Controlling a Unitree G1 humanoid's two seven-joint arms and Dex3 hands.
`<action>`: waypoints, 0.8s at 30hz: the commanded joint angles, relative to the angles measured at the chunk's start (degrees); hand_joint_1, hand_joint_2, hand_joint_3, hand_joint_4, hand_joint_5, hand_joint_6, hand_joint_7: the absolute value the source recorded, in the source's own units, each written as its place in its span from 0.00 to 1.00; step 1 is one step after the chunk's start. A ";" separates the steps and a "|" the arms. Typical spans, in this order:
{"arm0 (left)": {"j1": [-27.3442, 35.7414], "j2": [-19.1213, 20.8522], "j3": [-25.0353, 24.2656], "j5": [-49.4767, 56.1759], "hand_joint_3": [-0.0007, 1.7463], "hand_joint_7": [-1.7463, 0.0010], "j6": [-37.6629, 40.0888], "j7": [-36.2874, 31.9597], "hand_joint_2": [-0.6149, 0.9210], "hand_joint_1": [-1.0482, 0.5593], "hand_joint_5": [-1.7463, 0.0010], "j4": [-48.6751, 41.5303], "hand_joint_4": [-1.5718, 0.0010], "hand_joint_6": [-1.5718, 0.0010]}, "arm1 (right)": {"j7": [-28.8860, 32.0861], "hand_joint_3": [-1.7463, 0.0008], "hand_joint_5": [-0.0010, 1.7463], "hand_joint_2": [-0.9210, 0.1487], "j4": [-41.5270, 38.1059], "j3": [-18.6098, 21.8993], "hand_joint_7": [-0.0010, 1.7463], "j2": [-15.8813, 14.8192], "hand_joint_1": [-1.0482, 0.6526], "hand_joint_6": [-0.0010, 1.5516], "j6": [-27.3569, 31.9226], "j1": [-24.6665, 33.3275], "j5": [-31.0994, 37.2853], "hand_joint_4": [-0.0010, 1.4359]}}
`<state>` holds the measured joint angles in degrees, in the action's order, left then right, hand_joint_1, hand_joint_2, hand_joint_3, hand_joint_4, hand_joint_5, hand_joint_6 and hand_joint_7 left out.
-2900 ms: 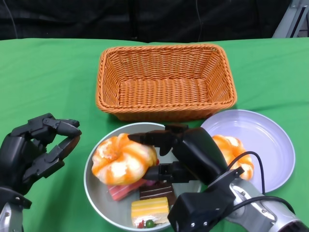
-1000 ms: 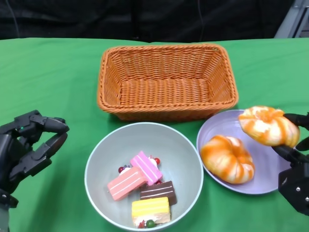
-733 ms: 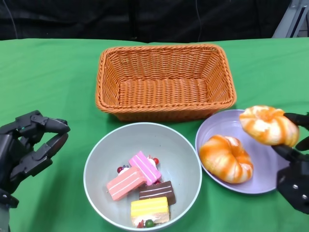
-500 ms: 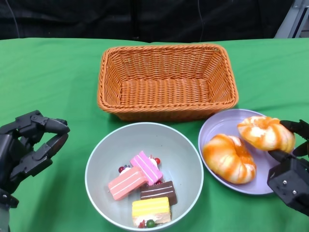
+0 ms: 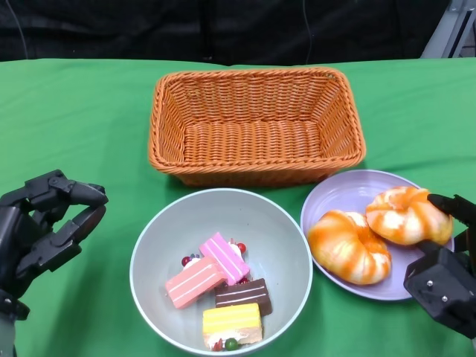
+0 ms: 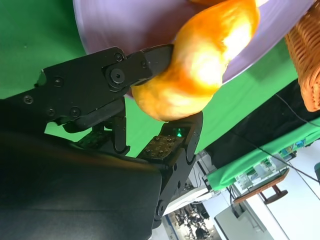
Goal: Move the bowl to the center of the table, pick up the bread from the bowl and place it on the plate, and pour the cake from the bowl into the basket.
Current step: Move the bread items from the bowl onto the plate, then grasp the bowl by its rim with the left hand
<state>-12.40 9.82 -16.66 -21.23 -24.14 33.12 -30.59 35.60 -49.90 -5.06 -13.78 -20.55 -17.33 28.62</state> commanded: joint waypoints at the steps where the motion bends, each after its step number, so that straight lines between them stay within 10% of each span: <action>1: 0.48 0.77 -0.33 -0.15 0.19 0.48 -0.19 -0.29 1.00 0.60 0.18 0.41 0.56 0.44 | 0.43 1.00 0.67 0.01 0.97 -0.43 0.14 -0.39 0.54 0.67 -0.12 -0.40 -0.49 0.50; 5: 0.34 0.63 -0.19 -0.10 0.20 0.48 -0.32 -0.12 1.00 0.60 0.17 0.31 0.56 0.44 | -3.85 1.00 0.38 0.04 7.83 -1.18 0.03 -0.65 0.49 0.58 0.39 2.07 -1.23 0.42; 10: 0.37 0.57 -0.14 0.01 0.20 0.48 -0.33 -0.21 1.00 0.60 0.16 0.33 0.57 0.44 | -7.11 1.00 0.29 0.05 13.41 -1.30 0.01 -0.50 0.48 0.57 2.85 3.97 -1.35 0.44; 13: 0.33 0.51 -0.09 0.06 0.20 0.47 -0.46 -0.12 1.00 0.60 0.17 0.14 0.57 0.44 | -11.51 1.00 0.11 0.02 20.88 -1.79 0.00 -0.36 0.37 0.36 6.25 6.29 -1.47 0.22; 24: -0.04 0.87 -0.18 -0.03 0.19 0.47 -1.07 0.68 1.00 0.59 0.17 -0.97 0.57 0.45 | -29.41 0.94 0.00 0.00 42.97 -1.17 0.00 -1.27 0.23 0.12 21.15 11.71 -4.43 0.00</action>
<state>-12.44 9.72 -16.60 -21.10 -24.39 33.19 -30.97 8.53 -10.08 -6.82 -13.88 -1.92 -6.58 25.08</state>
